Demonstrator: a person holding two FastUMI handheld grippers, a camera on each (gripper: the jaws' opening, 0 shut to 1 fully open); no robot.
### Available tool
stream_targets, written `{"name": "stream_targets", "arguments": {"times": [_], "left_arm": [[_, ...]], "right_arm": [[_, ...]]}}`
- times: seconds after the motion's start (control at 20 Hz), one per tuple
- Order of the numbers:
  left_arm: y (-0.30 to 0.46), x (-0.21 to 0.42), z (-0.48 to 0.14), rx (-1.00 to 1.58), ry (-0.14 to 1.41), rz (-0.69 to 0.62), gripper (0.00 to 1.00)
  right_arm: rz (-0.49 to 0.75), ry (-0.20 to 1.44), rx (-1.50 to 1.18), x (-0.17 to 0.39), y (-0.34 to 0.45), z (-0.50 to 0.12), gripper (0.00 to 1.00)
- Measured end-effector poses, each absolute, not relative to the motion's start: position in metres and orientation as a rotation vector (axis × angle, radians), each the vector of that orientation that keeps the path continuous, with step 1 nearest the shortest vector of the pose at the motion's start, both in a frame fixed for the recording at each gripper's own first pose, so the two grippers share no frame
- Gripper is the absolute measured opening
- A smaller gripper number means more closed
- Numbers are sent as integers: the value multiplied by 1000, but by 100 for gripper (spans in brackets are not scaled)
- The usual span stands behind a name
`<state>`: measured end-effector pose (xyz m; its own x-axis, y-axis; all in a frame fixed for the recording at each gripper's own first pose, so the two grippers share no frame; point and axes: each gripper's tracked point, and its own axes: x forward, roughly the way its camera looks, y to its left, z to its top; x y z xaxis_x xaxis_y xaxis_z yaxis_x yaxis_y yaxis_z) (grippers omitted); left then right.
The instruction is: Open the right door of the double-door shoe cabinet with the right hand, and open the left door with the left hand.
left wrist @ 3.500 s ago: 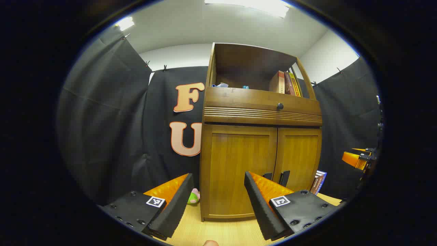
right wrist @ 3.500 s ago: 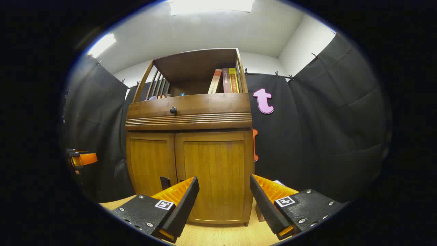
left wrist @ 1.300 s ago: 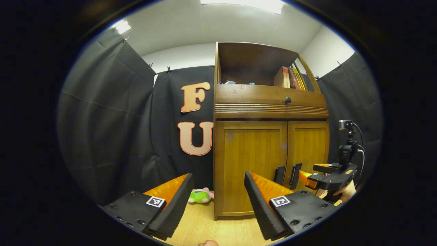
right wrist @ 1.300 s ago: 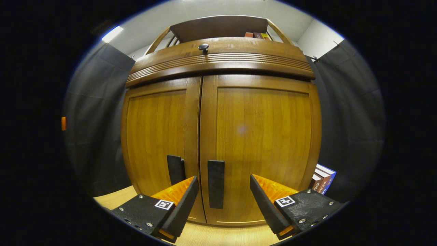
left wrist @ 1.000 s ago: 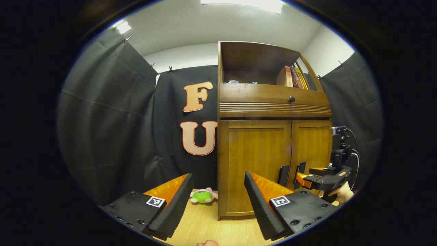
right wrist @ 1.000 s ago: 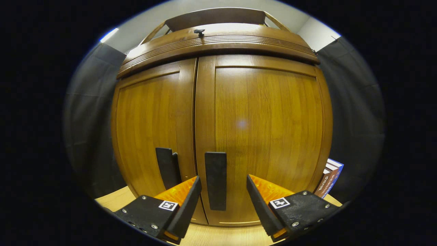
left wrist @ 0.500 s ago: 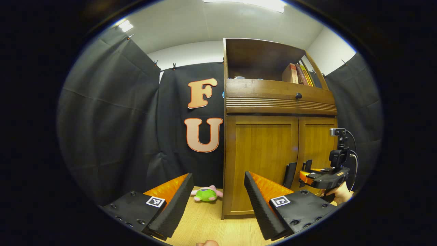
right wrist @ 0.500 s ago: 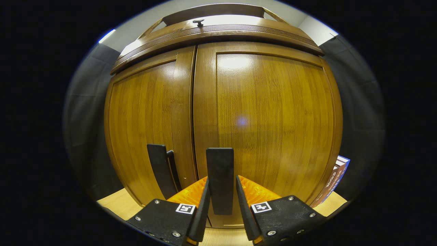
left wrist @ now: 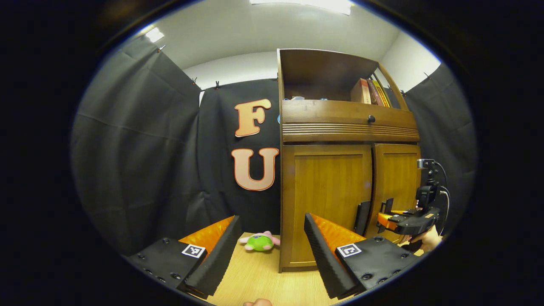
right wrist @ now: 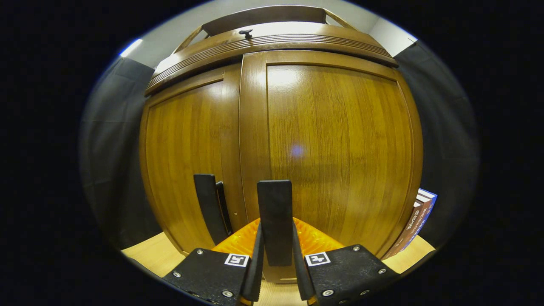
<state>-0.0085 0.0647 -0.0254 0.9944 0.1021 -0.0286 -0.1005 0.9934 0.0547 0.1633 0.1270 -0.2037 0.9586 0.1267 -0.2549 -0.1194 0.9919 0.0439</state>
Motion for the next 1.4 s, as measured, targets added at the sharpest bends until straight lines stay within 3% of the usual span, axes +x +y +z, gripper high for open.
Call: {"name": "stream_targets", "arguments": {"times": [0.15,0.2,0.25,0.85,0.9,1.0,1.05,1.1,1.4], "left_arm": [[64,-10,-25,38,30,95,98],[64,-11,-24,37,30,96,99],[64,-13,-25,38,30,96,99],[44,-20,-23,38,30,59,96],[42,-21,-23,37,31,56,98],[38,-21,-23,36,32,49,98],[36,-23,-23,37,32,45,97],[34,-24,-23,38,31,43,96],[23,-34,-16,44,19,26,99]], "right_arm": [[140,258,55,145,124,-201,34],[146,255,55,140,121,-200,25],[152,253,57,135,119,-199,33],[192,251,51,62,82,-180,32],[192,250,47,55,78,-179,41],[191,247,39,46,70,-175,41],[190,246,38,42,66,-174,22],[188,247,39,35,62,-174,29],[148,240,19,13,34,-167,27]]}}
